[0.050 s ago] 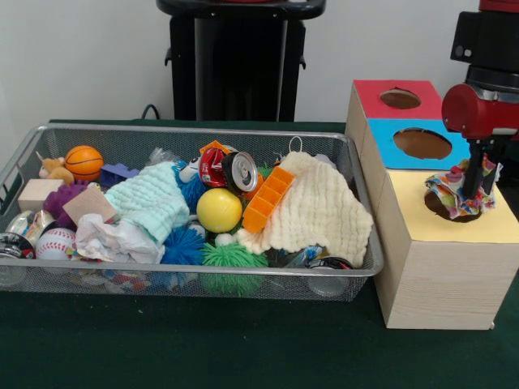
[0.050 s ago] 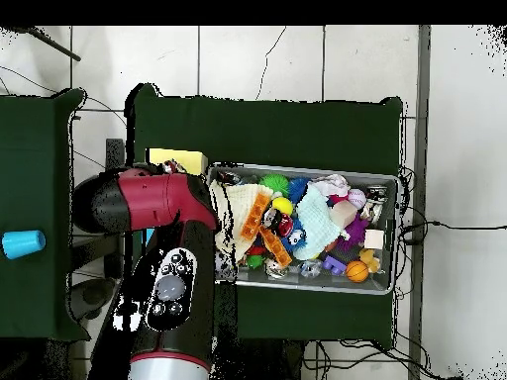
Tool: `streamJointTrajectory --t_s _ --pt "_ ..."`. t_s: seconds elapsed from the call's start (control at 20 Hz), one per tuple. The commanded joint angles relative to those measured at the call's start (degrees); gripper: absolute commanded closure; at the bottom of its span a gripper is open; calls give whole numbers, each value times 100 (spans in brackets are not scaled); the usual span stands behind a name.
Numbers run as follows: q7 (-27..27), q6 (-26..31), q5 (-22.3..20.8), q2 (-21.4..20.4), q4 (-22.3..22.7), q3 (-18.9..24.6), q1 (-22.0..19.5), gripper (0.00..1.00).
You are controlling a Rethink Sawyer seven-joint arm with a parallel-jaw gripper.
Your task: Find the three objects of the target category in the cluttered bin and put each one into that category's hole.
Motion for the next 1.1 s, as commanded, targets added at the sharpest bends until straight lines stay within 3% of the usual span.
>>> streamJointTrajectory --t_s 0.05,1.1 --pt "1171 -211 23 197 324 219 -120 100" --pt "996 -396 -39 126 501 324 -237 100"
